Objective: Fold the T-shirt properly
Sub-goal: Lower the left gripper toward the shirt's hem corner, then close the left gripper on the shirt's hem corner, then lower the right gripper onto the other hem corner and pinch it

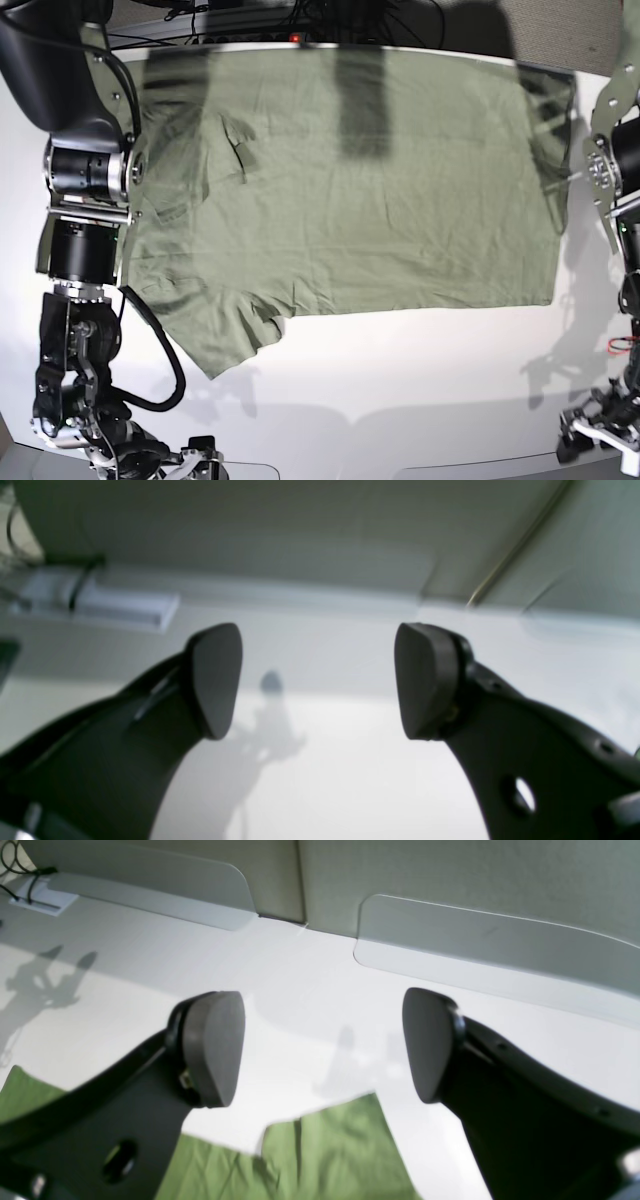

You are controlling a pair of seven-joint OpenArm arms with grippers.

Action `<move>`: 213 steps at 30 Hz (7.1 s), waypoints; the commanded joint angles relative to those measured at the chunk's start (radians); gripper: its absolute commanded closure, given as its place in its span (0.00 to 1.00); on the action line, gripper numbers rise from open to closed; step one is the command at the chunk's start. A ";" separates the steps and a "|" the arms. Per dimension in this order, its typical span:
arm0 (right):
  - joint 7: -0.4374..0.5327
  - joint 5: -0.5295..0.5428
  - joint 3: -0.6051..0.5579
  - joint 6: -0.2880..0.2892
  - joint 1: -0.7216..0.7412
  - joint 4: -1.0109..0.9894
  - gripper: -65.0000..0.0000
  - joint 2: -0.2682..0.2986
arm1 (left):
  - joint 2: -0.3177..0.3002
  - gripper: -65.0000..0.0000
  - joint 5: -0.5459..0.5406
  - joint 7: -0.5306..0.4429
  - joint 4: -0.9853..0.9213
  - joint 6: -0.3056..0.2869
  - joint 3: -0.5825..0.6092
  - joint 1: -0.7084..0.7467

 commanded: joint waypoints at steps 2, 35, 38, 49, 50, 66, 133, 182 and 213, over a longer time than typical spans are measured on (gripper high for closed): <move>-0.027 0.025 -0.011 0.003 0.038 0.014 0.27 0.006 | -0.011 0.30 -0.007 -0.002 -0.029 -0.012 0.035 -0.034; -0.256 0.108 -0.053 0.002 0.039 0.015 0.27 0.009 | -0.154 0.30 0.069 -0.169 -0.348 -0.192 0.195 0.140; -0.262 0.107 -0.053 0.002 0.039 0.015 0.27 0.009 | -0.152 0.30 0.067 -0.183 -0.348 -0.192 0.195 0.175; -0.278 0.107 -0.053 0.002 0.039 0.015 0.27 0.010 | -0.093 0.30 0.033 -0.175 -0.348 -0.192 0.195 0.196; -0.279 0.107 -0.053 0.002 0.039 0.015 0.27 0.009 | -0.085 0.30 0.032 -0.167 -0.348 -0.192 0.195 0.196; -0.284 0.107 -0.053 0.002 0.039 0.015 0.27 0.009 | -0.056 0.30 -0.171 0.027 -0.348 -0.268 0.191 0.192; -0.341 0.104 -0.053 0.002 0.038 0.015 0.27 0.009 | -0.108 0.52 -0.317 -0.003 -0.346 -0.268 0.191 0.198; -0.122 -0.192 0.204 -0.077 0.017 -0.405 0.27 0.077 | -0.108 1.00 -0.270 -0.102 -0.346 -0.268 0.191 0.198; 0.002 -0.066 0.209 0.050 -0.196 -0.585 0.27 0.193 | -0.108 1.00 -0.274 -0.107 -0.346 -0.268 0.191 0.198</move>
